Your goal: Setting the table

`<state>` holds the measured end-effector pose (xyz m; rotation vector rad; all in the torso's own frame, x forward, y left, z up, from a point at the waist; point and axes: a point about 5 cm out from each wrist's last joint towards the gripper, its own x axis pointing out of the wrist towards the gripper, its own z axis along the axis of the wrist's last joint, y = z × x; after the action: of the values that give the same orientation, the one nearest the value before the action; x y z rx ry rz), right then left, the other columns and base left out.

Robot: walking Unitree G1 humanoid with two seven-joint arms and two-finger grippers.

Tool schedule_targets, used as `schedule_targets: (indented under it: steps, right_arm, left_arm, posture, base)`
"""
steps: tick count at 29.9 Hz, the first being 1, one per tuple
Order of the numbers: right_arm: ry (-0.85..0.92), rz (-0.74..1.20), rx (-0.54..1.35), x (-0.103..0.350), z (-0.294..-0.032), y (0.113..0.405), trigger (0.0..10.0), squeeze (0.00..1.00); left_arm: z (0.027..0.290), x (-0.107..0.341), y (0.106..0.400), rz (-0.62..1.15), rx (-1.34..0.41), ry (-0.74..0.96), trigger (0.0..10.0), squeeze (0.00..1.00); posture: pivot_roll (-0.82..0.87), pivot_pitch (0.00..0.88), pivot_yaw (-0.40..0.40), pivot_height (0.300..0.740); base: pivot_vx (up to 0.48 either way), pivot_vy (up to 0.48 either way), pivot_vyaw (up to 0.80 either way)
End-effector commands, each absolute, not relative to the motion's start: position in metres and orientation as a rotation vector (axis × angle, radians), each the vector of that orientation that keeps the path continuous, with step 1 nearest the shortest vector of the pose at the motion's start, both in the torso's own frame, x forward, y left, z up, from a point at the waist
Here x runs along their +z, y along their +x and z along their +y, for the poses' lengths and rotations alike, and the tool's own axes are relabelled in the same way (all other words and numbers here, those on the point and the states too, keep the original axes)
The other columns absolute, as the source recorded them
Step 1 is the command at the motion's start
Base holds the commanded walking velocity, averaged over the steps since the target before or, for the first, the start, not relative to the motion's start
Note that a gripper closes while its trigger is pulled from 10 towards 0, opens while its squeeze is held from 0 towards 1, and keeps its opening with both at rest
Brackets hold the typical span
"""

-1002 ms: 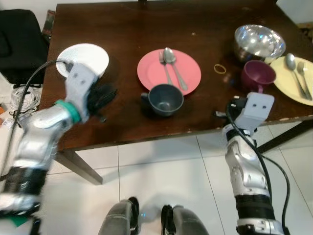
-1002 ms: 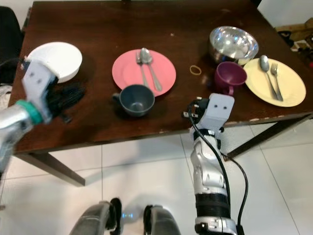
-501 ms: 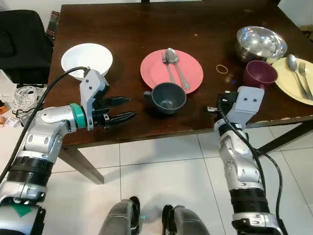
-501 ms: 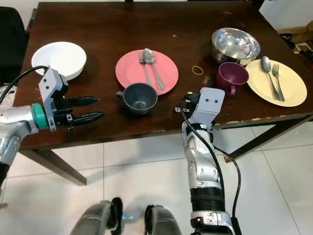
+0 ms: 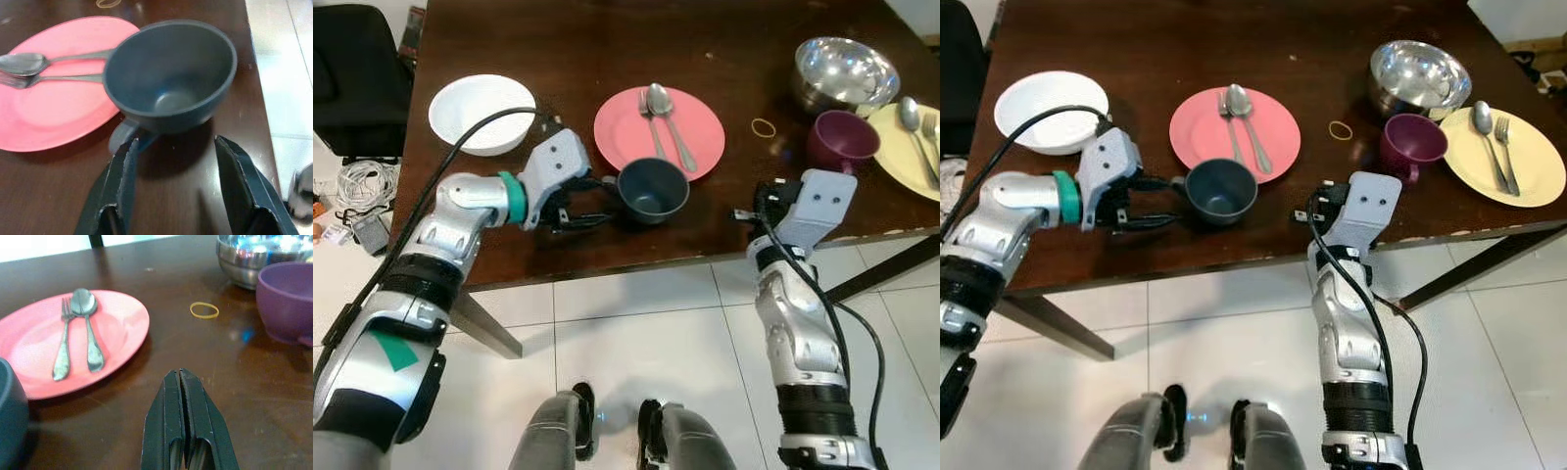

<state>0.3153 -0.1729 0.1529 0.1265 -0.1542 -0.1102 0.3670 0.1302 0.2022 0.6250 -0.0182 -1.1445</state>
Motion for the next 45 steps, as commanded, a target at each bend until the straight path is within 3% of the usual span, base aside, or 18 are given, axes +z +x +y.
schedule_targets:
  steps: [1, 15, 22, 23, 28, 40, 41, 45]
  right_arm:
    - [0.130, -0.136, -0.123, 0.149, -0.175, 0.312, 10.0, 0.00]
    - [0.133, -0.126, -0.115, 0.152, -0.173, 0.310, 10.0, 0.00]
    - [0.133, -0.131, -0.136, 0.153, -0.178, 0.307, 10.0, 0.00]
    - [0.135, -0.127, -0.137, 0.151, -0.178, 0.307, 10.0, 0.00]
    - [0.142, -0.121, -0.126, 0.151, -0.174, 0.311, 10.0, 0.00]
    - [0.144, -0.170, -0.135, 0.165, -0.176, 0.311, 10.0, 0.00]
    - [0.145, -0.182, -0.144, 0.167, -0.178, 0.309, 10.0, 0.00]
    - [0.145, -0.190, -0.152, 0.169, -0.178, 0.306, 10.0, 0.00]
  left_arm:
    - [0.129, 0.196, 0.366, 0.000, -1.164, 0.662, 10.0, 0.00]
    - [0.120, 0.203, 0.380, -0.058, -1.098, 0.720, 10.0, 0.00]
    - [0.152, 0.213, 0.374, -0.062, -1.131, 0.777, 10.0, 0.00]
    - [0.163, 0.212, 0.370, -0.047, -1.136, 0.771, 10.0, 1.00]
    - [0.178, 0.212, 0.367, -0.042, -1.111, 0.773, 10.0, 1.00]
    - [0.129, 0.232, 0.387, -0.151, -1.054, 0.803, 10.0, 1.00]
    - [0.118, 0.234, 0.388, -0.145, -1.081, 0.813, 10.0, 0.00]
    - [0.107, 0.232, 0.388, -0.125, -1.132, 0.823, 10.0, 0.00]
  posture:
    - [0.06, 0.217, 0.049, 0.740]
    - [0.04, 0.231, 0.044, 0.740]
    - [0.06, 0.230, 0.053, 0.740]
    - [0.07, 0.231, 0.053, 0.740]
    - [0.09, 0.226, 0.046, 0.740]
    - [0.05, 0.209, 0.066, 0.740]
    - [0.03, 0.207, 0.081, 0.740]
    - [0.01, 0.209, 0.089, 0.740]
  base:
    - [0.000, 0.000, 0.00]
    - [0.000, 0.000, 0.00]
    - [0.000, 0.000, 0.00]
    - [0.000, 0.000, 0.00]
    - [0.000, 0.000, 0.00]
    - [0.000, 0.000, 0.00]
    - [0.000, 0.000, 0.00]
    - [0.000, 0.000, 0.00]
